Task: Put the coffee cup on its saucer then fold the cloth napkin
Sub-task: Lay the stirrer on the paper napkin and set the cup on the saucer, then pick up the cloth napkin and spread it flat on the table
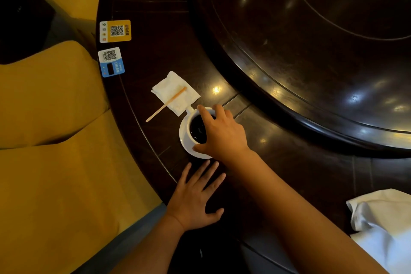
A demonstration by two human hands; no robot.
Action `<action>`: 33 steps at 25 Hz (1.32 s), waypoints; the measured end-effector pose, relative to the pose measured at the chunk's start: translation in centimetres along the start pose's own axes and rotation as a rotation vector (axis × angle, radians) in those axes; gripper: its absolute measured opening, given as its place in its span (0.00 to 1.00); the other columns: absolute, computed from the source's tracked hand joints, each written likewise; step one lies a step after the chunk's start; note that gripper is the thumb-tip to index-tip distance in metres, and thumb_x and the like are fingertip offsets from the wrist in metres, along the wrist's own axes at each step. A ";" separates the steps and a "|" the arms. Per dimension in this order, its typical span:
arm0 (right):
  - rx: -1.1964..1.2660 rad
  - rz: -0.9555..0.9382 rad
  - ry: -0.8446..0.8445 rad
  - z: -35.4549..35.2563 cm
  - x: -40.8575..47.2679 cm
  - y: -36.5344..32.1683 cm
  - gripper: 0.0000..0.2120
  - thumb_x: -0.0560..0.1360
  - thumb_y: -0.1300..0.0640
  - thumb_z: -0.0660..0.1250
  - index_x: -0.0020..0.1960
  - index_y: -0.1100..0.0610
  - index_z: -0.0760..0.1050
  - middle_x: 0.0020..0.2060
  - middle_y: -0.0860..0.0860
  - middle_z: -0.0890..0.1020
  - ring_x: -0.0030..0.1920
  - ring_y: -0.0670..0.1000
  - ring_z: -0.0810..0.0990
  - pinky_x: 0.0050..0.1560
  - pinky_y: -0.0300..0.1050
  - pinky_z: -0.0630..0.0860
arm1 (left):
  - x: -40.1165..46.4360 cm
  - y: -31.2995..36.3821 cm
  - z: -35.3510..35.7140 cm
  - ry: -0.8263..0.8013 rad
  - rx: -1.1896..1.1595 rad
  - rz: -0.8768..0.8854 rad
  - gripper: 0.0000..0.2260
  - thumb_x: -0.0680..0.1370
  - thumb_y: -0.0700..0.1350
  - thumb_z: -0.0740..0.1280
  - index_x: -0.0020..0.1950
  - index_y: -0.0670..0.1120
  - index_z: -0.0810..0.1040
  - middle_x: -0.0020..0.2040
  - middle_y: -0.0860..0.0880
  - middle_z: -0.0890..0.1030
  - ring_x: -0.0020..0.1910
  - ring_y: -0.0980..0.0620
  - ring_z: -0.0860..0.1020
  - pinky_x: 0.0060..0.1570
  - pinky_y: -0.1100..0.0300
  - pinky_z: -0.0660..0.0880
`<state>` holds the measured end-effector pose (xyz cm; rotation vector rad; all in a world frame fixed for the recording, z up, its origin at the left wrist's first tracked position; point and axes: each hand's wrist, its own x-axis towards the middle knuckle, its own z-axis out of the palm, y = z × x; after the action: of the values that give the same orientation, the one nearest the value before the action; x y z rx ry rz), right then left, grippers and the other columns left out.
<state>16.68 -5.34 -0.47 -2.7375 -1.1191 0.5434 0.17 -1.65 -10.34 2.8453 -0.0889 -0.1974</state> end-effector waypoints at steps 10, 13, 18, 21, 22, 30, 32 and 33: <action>0.012 -0.007 0.032 0.9 -0.4 0.2 0.47 0.66 0.41 0.72 0.75 0.50 0.49 0.70 0.58 0.60 0.68 0.59 0.61 0.54 0.53 0.74 | -0.1 0.2 0.0 0.013 0.025 -0.010 0.38 0.70 0.67 0.59 0.75 0.53 0.55 0.75 0.48 0.55 0.74 0.47 0.53 0.67 0.40 0.51; 0.008 -0.038 0.012 1.0 -1.0 0.7 0.47 0.67 0.39 0.70 0.75 0.50 0.46 0.74 0.59 0.54 0.73 0.61 0.51 0.64 0.59 0.66 | 0.0 0.4 -0.5 -0.027 0.025 -0.024 0.37 0.69 0.67 0.59 0.74 0.53 0.57 0.75 0.47 0.58 0.74 0.47 0.55 0.67 0.40 0.52; 0.045 0.053 0.132 -0.1 -5.7 2.3 0.32 0.73 0.42 0.62 0.72 0.53 0.58 0.71 0.58 0.62 0.71 0.59 0.57 0.65 0.57 0.62 | 0.2 1.0 -1.3 -0.092 0.051 -0.030 0.35 0.70 0.65 0.58 0.73 0.51 0.59 0.74 0.46 0.58 0.74 0.47 0.54 0.68 0.38 0.53; 0.085 0.181 0.235 0.1 -11.3 4.4 0.22 0.73 0.48 0.64 0.64 0.56 0.70 0.61 0.57 0.73 0.61 0.58 0.70 0.57 0.53 0.68 | 0.7 2.5 -2.6 -0.124 0.133 -0.069 0.33 0.72 0.62 0.58 0.74 0.48 0.59 0.76 0.43 0.57 0.75 0.44 0.53 0.68 0.39 0.55; 0.091 0.230 0.274 0.3 -13.7 5.4 0.19 0.73 0.49 0.65 0.61 0.57 0.73 0.58 0.57 0.75 0.59 0.58 0.73 0.55 0.53 0.70 | 1.0 3.5 -3.1 -0.157 0.142 -0.092 0.32 0.74 0.59 0.59 0.74 0.47 0.58 0.76 0.43 0.55 0.75 0.44 0.52 0.69 0.41 0.53; 0.043 0.796 0.551 5.8 -31.0 14.3 0.33 0.63 0.55 0.77 0.66 0.57 0.70 0.65 0.64 0.71 0.65 0.65 0.69 0.58 0.63 0.71 | 6.9 18.1 -3.0 -0.113 0.026 0.396 0.28 0.73 0.50 0.66 0.72 0.48 0.64 0.73 0.44 0.64 0.72 0.46 0.63 0.69 0.43 0.56; 0.010 0.941 0.492 7.3 -34.0 16.4 0.42 0.61 0.53 0.78 0.70 0.55 0.64 0.69 0.65 0.65 0.69 0.67 0.61 0.61 0.68 0.65 | 8.4 22.1 -2.5 -0.099 0.031 0.550 0.32 0.71 0.49 0.69 0.73 0.49 0.62 0.74 0.43 0.62 0.73 0.45 0.60 0.68 0.42 0.57; 0.009 1.000 0.450 8.0 -35.1 17.3 0.45 0.60 0.51 0.79 0.72 0.54 0.62 0.71 0.64 0.62 0.71 0.67 0.58 0.61 0.69 0.64 | 9.3 24.0 -2.3 -0.102 0.033 0.610 0.33 0.72 0.49 0.68 0.74 0.50 0.59 0.76 0.43 0.58 0.74 0.45 0.56 0.69 0.42 0.54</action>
<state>1.77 -42.31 -2.58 -3.0055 0.3944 -0.0214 8.69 -24.70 -2.40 2.6862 -0.9642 -0.2058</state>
